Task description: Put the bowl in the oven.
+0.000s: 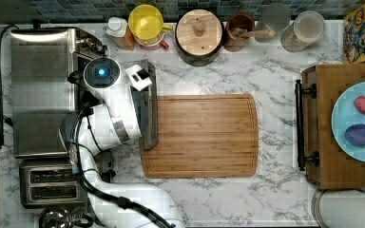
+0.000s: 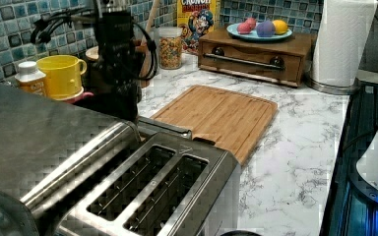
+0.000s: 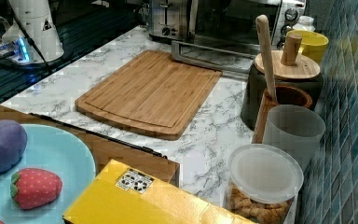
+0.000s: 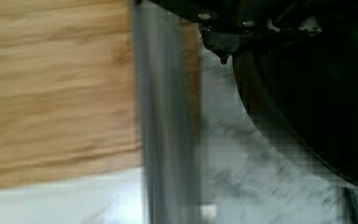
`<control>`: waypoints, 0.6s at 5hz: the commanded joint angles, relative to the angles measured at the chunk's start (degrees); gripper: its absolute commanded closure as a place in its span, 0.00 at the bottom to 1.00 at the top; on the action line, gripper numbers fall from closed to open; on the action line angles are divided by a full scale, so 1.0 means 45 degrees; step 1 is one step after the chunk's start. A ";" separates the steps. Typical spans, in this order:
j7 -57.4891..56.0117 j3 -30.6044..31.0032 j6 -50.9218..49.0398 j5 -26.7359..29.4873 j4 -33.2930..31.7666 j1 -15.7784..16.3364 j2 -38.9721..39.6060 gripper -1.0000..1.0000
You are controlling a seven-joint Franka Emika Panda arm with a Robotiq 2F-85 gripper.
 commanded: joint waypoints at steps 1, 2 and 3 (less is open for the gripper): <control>-0.0382 0.0262 0.2495 0.2718 -0.0063 0.0177 -0.0620 1.00; -0.0170 0.0551 0.3051 0.2948 -0.0230 -0.0172 -0.0224 1.00; -0.0454 0.0762 0.2879 0.2831 0.0009 0.0001 0.0645 1.00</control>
